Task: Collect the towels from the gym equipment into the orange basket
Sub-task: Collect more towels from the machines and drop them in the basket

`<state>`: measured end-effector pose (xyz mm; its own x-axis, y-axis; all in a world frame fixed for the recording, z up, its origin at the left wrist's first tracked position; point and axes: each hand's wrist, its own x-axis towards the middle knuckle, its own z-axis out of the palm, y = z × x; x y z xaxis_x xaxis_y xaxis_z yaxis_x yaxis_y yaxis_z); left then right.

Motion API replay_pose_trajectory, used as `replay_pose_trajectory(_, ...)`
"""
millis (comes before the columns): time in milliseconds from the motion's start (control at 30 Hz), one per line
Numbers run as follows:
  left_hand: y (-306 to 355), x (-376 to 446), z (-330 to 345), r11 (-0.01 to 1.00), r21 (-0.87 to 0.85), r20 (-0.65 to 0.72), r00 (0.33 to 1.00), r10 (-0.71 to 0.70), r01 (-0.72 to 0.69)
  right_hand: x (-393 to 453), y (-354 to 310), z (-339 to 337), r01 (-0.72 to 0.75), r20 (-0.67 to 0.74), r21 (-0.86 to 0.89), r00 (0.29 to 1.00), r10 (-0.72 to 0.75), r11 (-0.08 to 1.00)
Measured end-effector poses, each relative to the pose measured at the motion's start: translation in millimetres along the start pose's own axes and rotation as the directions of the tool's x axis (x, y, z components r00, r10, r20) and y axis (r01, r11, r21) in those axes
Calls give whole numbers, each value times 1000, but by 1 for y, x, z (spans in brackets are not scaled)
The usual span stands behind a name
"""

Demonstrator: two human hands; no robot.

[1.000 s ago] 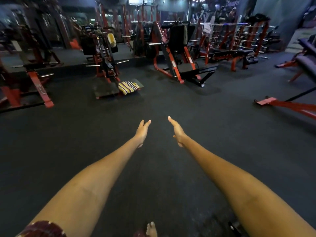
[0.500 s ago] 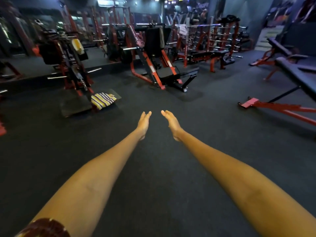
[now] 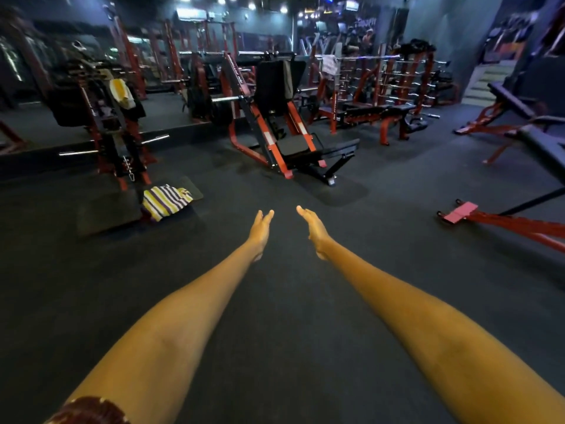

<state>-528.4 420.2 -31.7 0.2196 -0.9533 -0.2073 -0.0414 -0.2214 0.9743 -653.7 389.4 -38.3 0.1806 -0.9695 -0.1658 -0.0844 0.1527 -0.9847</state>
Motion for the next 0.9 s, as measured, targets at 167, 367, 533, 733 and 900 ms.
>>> replay_pose_trajectory(167, 30, 103, 15, 1000, -6, -42, 999, 17, -17, 110, -25, -12, -13, 40, 5, 999, 13, 1000)
replay_pose_trajectory(367, 37, 241, 6, 999, -32, -116, 993, 9, -12, 247, -31, 1, -13, 81, 17, 997, 12, 1000)
replay_pose_trajectory(533, 58, 368, -15, 999, -41, -135, 991, -1, -4, 377, -49, 22, -21, 121, 1, 992, 21, 1000)
replay_pose_trajectory(733, 107, 525, -36, 999, -12, -153, 988, 27, -29, 528, -95, 42, 3, 119, 9, 993, -4, 1000)
replay_pose_trajectory(900, 124, 624, -31, 1000, -10, -125, 992, 27, -29, 634, -104, 45, -12, 100, 27, 995, 9, 1000)
